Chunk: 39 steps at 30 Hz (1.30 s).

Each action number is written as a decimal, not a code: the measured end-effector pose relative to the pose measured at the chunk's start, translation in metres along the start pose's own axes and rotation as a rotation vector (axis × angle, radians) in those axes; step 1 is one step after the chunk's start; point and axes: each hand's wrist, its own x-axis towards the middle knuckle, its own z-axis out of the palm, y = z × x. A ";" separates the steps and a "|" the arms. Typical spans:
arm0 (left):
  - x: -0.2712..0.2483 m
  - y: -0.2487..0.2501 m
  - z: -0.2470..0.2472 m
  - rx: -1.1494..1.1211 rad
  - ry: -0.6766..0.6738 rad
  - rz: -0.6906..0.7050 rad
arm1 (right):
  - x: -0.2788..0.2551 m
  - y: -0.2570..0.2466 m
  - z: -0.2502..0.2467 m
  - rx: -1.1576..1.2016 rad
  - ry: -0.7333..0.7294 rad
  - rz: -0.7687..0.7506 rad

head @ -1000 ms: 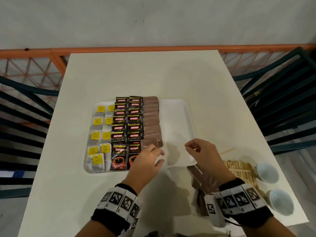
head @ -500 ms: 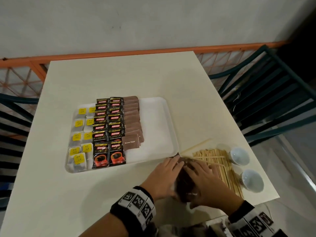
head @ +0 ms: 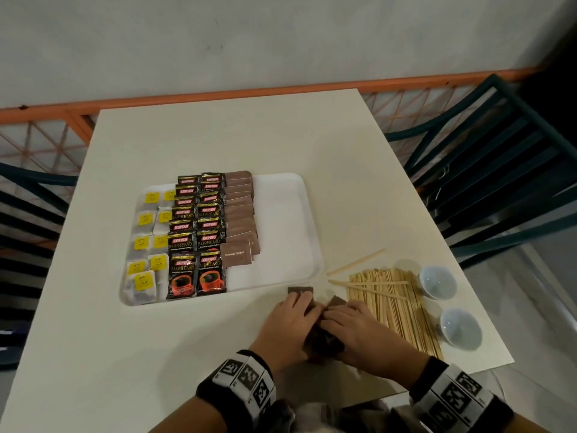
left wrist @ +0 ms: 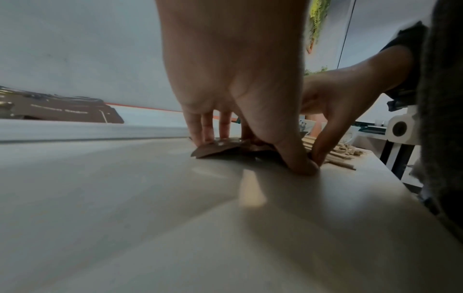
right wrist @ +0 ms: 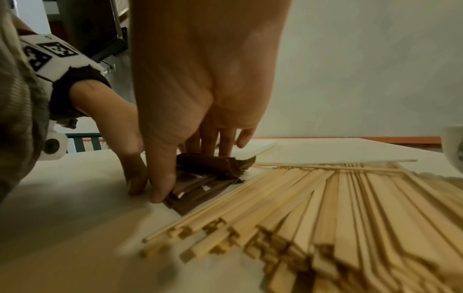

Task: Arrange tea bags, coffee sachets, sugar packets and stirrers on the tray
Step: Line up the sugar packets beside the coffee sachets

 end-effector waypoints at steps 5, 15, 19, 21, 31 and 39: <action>-0.007 -0.002 -0.002 -0.042 -0.041 -0.093 | 0.003 0.003 -0.009 0.132 -0.027 -0.039; -0.017 -0.011 -0.016 -0.295 0.099 -0.294 | 0.019 0.021 -0.012 0.362 0.044 -0.017; -0.020 -0.011 -0.033 -0.620 0.155 -0.493 | 0.027 0.024 -0.017 0.351 0.058 0.029; -0.022 -0.012 -0.045 -0.870 0.157 -0.602 | 0.029 0.023 -0.018 0.329 0.067 0.042; -0.036 -0.035 -0.056 -1.628 0.215 -0.811 | 0.047 0.023 -0.033 0.547 0.259 0.215; -0.034 -0.023 -0.059 -1.826 0.237 -0.717 | 0.070 -0.013 -0.060 0.959 0.357 0.207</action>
